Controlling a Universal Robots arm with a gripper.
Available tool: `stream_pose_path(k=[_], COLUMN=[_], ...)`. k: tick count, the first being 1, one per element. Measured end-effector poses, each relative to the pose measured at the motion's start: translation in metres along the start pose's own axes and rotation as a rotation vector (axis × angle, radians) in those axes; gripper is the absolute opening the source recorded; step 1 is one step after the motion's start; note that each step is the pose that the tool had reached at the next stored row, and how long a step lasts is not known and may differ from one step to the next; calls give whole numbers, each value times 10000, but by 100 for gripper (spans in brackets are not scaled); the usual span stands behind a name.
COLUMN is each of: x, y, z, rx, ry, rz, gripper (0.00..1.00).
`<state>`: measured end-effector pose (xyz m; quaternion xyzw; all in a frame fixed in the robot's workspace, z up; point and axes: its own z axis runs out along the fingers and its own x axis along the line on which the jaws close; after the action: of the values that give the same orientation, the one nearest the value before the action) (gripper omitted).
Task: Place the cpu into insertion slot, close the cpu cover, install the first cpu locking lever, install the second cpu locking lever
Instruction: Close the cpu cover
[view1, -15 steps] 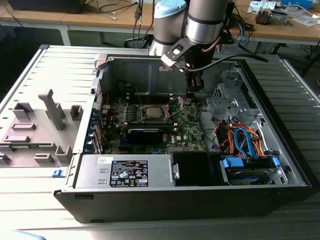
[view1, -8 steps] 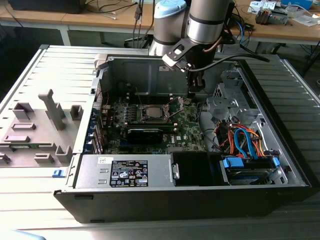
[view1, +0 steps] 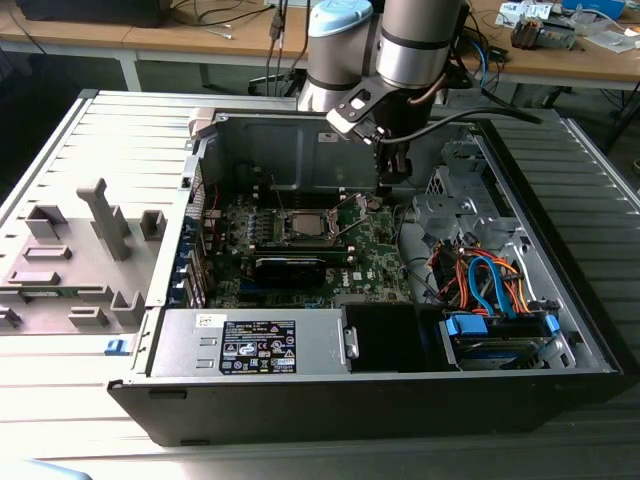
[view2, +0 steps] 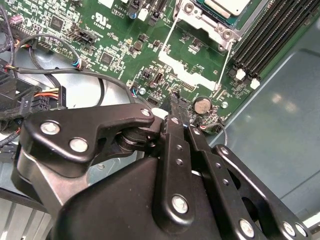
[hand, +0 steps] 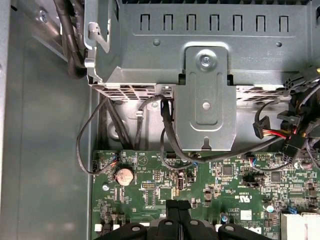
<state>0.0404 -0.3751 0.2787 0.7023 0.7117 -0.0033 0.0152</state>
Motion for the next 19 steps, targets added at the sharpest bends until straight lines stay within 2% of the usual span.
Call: stream_pose_path(k=[19], x=[-1], y=[78], z=[4], rx=[0], ry=[0], rz=[0], gripper=[11])
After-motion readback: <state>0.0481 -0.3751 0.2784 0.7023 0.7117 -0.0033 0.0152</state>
